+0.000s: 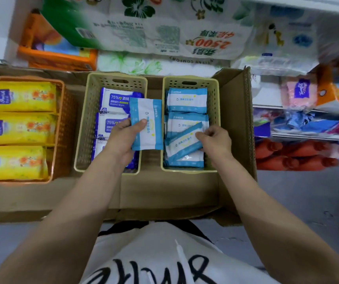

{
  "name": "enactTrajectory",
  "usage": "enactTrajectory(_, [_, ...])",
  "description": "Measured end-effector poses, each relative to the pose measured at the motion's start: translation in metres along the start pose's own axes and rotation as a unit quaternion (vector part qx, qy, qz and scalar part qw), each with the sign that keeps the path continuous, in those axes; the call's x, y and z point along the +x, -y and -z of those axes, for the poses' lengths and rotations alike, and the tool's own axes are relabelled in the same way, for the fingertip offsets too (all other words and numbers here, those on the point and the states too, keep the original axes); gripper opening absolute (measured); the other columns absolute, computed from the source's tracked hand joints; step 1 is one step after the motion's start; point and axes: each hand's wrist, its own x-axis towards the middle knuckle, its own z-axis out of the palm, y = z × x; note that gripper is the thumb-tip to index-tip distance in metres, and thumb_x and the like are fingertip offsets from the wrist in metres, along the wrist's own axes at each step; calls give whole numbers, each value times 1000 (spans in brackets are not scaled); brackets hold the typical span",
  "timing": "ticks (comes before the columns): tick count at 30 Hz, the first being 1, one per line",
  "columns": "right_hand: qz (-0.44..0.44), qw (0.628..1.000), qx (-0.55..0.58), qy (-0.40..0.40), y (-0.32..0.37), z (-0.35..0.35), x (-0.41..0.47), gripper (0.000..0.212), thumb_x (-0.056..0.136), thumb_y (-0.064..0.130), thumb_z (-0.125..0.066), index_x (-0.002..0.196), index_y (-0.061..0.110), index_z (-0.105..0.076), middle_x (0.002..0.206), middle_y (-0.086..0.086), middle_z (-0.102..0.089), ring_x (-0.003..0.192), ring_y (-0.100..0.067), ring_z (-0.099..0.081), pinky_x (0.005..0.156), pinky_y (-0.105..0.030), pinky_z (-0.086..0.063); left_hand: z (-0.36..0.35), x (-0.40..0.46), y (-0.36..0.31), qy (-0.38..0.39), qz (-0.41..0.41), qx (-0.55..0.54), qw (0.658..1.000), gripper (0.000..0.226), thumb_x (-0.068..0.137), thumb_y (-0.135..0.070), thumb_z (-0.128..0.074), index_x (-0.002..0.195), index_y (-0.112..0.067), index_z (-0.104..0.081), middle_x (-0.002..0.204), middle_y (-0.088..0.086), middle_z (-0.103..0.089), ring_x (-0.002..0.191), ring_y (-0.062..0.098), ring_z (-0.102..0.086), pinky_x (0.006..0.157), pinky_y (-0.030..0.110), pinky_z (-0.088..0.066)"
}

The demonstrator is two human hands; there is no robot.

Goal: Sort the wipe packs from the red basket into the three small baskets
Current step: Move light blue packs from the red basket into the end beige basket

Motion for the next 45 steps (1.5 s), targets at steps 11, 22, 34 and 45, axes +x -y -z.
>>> enactTrajectory(11, [140,845,-509,85,-11,-2,-23,62,86,29,-72,132,18,-32,114,-11,-59,94,-28,-63,60,-34,-46,4,-10,8,-21,-23,25,999,34,84,1,-70,118,-1,-63,111,12,-73,98,25,-72,83,39,-59])
enactTrajectory(22, [178,917,-159,318,48,29,-16,39,84,43,-75,120,30,-64,116,13,-64,108,-3,-60,90,-28,-53,-26,-12,7,104,2,216,971,47,61,-19,-88,105,-12,-73,102,10,-76,94,21,-73,79,32,-58])
enactTrajectory(34, [100,967,-81,219,16,62,11,27,75,22,-86,97,25,-71,106,2,-73,91,-11,-71,83,-31,-60,-45,-18,29,-31,-270,350,897,47,92,-23,-67,136,-28,-54,135,-9,-55,124,4,-47,90,6,-40])
enactTrajectory(45, [41,958,196,206,35,43,5,33,79,18,-82,106,14,-64,102,-3,-75,98,-19,-71,82,-32,-59,-72,-17,29,41,-67,140,987,16,88,-8,-71,102,-10,-64,96,3,-73,76,7,-72,60,18,-55])
